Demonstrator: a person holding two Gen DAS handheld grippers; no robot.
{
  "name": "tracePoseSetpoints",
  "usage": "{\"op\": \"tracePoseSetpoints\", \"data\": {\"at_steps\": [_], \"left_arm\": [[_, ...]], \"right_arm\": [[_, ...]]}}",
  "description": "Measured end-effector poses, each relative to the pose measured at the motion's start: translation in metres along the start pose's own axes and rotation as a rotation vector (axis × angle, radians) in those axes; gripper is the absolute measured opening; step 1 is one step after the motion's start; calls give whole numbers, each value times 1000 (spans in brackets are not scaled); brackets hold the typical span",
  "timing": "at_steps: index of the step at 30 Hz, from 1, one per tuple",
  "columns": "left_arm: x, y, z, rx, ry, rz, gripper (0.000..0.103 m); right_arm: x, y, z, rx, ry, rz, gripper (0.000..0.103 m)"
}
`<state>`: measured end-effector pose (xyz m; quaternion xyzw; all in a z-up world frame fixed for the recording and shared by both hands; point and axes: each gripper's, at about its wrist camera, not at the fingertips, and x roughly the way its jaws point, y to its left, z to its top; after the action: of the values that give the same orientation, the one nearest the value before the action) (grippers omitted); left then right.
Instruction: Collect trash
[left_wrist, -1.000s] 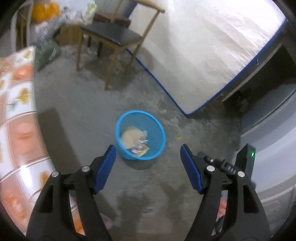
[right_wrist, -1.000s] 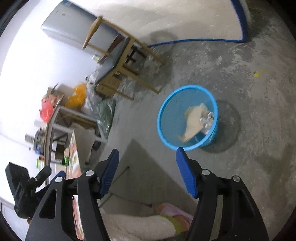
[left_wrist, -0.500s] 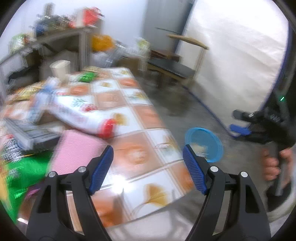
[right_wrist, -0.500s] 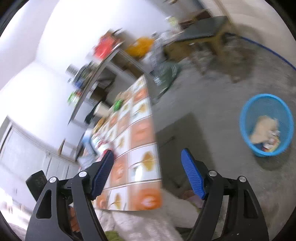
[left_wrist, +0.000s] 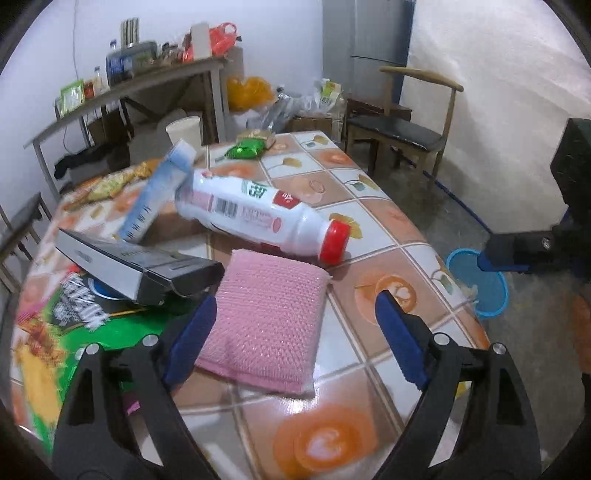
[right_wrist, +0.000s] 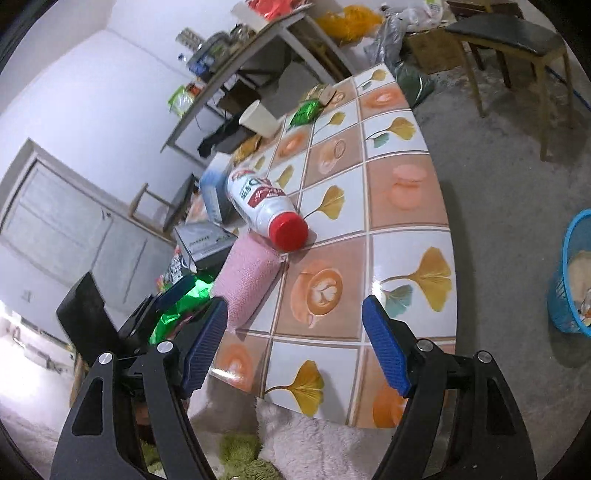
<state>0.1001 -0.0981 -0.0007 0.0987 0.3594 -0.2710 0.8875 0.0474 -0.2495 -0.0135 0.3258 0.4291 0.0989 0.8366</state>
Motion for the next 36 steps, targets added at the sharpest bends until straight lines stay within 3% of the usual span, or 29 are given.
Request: {"op": "tracePoseSetpoints", "data": {"at_steps": [4, 11, 14, 21, 27, 31, 36], "left_arm": [[19, 6, -1, -48, 20, -1, 84], [41, 8, 3, -35, 77, 84, 83], [43, 9, 3, -25, 88, 80, 84], [36, -4, -2, -2, 98, 26, 83], [24, -4, -16, -62, 104, -114, 83], [12, 1, -15, -72, 67, -74, 83], [17, 3, -4, -100, 106, -73, 84]], "right_arm": [[5, 4, 8, -27, 31, -20, 73], [20, 5, 9, -29, 73, -14, 73], [19, 3, 7, -26, 70, -8, 73], [6, 0, 1, -20, 53, 2, 73], [-5, 4, -4, -26, 29, 11, 73], [-13, 5, -7, -23, 6, 21, 73], [-16, 4, -11, -20, 7, 16, 73]]}}
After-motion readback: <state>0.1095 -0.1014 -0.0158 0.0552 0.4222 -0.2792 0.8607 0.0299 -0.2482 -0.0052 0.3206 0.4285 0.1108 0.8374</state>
